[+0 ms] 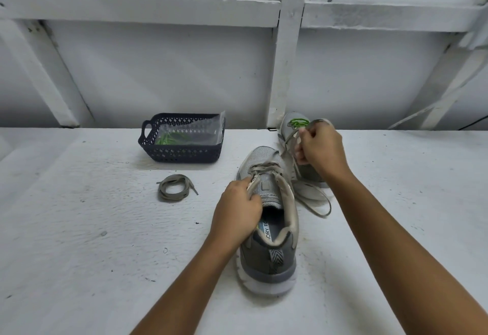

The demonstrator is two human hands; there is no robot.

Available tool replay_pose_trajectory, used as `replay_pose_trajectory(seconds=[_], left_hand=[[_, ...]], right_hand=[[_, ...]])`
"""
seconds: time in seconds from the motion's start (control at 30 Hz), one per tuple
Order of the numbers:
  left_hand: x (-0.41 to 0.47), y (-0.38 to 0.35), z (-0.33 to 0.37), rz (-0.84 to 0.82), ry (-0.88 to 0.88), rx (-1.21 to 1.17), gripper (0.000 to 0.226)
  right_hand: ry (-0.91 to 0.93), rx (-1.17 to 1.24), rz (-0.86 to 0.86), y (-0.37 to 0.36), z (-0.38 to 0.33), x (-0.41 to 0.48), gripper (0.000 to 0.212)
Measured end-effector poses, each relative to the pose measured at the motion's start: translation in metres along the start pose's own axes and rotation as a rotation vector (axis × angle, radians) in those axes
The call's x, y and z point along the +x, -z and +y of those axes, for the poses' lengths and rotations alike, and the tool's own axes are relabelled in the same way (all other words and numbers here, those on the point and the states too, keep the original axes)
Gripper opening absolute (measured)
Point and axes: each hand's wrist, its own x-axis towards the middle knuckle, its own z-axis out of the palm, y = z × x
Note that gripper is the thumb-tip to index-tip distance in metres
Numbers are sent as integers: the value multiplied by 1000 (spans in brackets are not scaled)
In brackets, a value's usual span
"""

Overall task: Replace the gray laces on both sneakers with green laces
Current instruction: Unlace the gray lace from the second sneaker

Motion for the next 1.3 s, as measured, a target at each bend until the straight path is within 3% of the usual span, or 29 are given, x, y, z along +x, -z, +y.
replay_pose_trajectory(seconds=[0.07,0.17,0.23,0.37,0.57,0.73,0.93,1.07,1.3], left_hand=[[1,0,-1,-31,0,2,42],[2,7,-2,-88,-20,-53,33],[9,16,-4,-110,-7,-167,47],[34,23,-12,-79,1,-76,29],[55,16,-14,-88,-137,131,30],[60,13,-19,-12,-225,35,18],[70,19,-21,-111,-303,-9,5],[80,18,-16,-189,-391,228,6],[95,31,13,-257,-292,169,8]], right_hand=[[-4,41,-5,7,-5,-9,40],[9,-8,-166,4,-1,-32,43],[44,-58,-262,-2,5,-53,39],[114,-82,-221,-12,17,-81,29],[131,-51,-169,-20,22,-95,37],[122,-66,-182,-21,25,-95,31],[83,-83,-207,-22,27,-94,31],[82,-124,-215,-22,27,-93,31],[87,-147,-221,-21,25,-93,29]])
